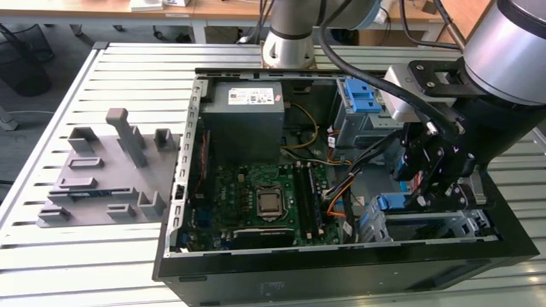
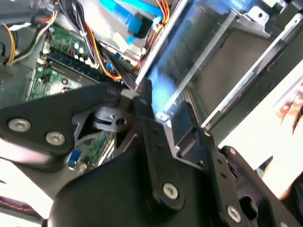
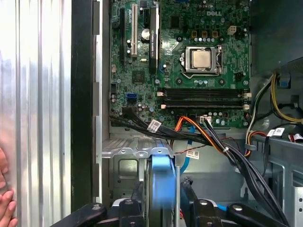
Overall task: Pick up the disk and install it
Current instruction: 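Insert the disk into the insertion slot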
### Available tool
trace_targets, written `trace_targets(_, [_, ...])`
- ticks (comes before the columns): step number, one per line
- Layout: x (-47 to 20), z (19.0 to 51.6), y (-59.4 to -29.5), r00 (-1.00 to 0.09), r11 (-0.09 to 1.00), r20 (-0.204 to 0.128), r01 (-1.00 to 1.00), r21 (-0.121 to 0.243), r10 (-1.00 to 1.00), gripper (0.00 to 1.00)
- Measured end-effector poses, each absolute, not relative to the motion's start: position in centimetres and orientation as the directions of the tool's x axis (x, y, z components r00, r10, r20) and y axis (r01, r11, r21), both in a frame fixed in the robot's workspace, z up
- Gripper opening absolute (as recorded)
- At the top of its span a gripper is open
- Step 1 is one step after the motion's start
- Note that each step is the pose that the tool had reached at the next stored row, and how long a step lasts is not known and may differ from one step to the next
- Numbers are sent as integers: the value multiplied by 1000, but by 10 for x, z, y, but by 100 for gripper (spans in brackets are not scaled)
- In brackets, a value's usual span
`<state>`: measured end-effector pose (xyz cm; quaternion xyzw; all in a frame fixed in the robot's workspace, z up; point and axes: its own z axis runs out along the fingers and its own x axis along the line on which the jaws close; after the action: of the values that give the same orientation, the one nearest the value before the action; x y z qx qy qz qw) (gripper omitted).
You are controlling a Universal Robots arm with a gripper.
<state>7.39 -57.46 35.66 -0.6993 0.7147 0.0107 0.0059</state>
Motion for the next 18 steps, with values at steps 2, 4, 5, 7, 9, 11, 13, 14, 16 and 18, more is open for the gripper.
trace_targets(2, [74,357,-575,-22,22,-24,-1000,7,-999,44])
trace_targets(4, [74,356,-575,-22,22,-24,-1000,7,-999,44])
trace_targets(5, [74,356,-575,-22,22,-24,-1000,7,-999,44])
trace_targets(7, [74,356,-575,-22,22,-24,-1000,7,-999,36])
trace_targets(9, [74,356,-575,-22,22,-24,-1000,7,-999,30])
trace_targets(11, [74,356,-575,-22,22,-24,-1000,7,-999,24])
trace_targets(13, [74,356,-575,-22,22,-24,-1000,7,-999,13])
trace_targets(14, [74,356,-575,-22,22,-24,-1000,7,-999,13])
trace_targets(16, [74,356,-575,-22,22,-25,-1000,7,-999,11])
trace_targets(18, [74,356,-575,-22,22,-25,-1000,7,-999,11])
